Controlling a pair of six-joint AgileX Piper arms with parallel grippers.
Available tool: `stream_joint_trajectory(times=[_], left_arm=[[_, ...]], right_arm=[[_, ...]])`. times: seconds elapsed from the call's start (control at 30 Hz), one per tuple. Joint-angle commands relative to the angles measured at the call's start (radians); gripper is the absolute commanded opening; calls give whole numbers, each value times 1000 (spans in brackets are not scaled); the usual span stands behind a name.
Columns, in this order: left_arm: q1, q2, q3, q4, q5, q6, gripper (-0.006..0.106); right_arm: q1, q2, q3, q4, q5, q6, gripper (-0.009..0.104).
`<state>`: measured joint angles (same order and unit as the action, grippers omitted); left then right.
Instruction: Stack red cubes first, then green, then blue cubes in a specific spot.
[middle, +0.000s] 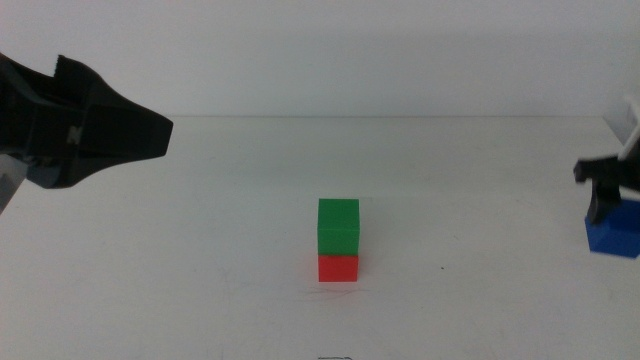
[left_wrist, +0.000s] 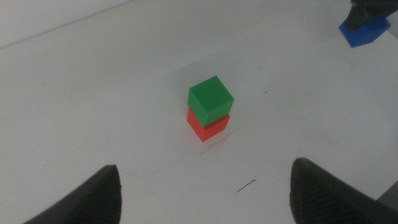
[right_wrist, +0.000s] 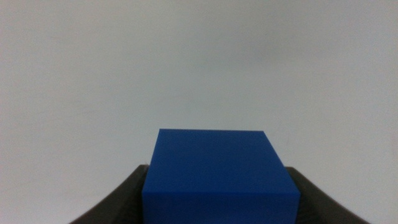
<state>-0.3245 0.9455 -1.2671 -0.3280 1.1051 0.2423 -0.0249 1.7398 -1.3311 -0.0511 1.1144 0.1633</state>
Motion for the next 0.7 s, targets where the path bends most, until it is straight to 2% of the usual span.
stream_joint_trajectory(times=[0.0,0.07,0.17,0.53,0.67], left_arm=[[1,-5,-26,-23,-62,0,91],[1,-5,-26,-23,-62,0,91],[1,-5,-26,-24,-62,0,91],[1,-5,-26,-24,-62,0,91],[1,-5,-26,-24,-62,0,91]], right_arm=[[38,-93,-78,-31,89,79,-1],[83,-95,-160,-67,195,114,-1],[176,-98,-239,-99,187,159,-1],[538,-63,-296,-98,187,322,-1],[632,-66,-296,-101,187,340,-1]])
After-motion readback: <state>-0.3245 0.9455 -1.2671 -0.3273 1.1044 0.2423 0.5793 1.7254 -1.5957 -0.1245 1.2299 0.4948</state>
